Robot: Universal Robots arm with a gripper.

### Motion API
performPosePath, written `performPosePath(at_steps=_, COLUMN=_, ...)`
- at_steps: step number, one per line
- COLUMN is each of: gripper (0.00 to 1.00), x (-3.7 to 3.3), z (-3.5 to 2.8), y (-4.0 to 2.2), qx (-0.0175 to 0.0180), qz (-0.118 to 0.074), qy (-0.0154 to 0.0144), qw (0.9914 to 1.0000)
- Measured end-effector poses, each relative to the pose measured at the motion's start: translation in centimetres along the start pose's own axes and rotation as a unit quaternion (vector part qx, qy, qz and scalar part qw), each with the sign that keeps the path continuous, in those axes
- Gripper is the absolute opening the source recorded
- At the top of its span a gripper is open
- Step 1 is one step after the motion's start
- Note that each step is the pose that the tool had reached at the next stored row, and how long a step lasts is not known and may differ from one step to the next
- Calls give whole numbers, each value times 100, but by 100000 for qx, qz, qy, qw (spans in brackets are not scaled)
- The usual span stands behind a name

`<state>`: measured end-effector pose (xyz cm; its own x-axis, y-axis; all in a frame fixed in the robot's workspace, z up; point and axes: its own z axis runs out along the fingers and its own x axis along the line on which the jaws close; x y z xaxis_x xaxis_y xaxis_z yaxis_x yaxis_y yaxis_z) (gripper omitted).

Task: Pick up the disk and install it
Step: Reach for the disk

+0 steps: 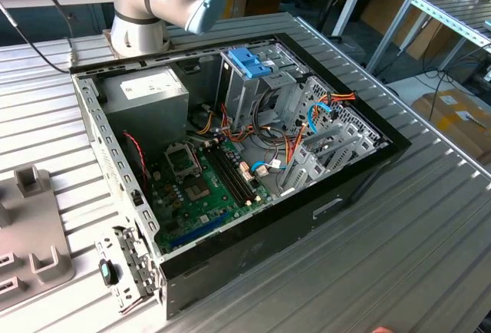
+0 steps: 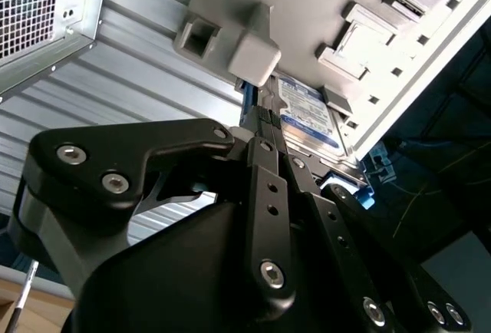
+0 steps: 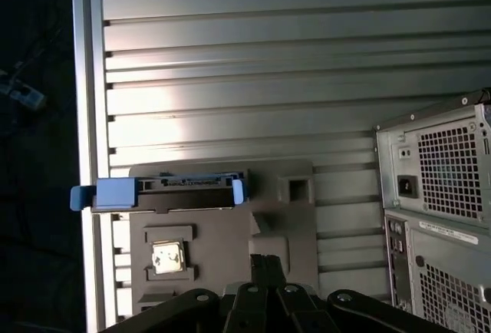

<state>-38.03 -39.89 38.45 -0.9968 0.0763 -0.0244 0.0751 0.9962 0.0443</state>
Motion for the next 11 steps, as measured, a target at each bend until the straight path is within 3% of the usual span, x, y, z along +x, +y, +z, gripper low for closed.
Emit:
performPosePath(at_steps=2, gripper=11, x=86, z=1, y=-7, qx=-2, qz=-2, qy=-2, qw=100000)
performPosePath(at_steps=4, gripper=11, x=127, z=2, y=-10, qx=-1, qz=-5, qy=-2, qw=100000)
performPosePath(at_steps=8, gripper=11, x=312, z=5, y=-24, qx=-3, qz=0, qy=-4, qw=100000)
performPosePath(at_steps=11, gripper=11, x=358, z=8, y=-20, qx=-2, qz=-1, qy=-5, qw=100000)
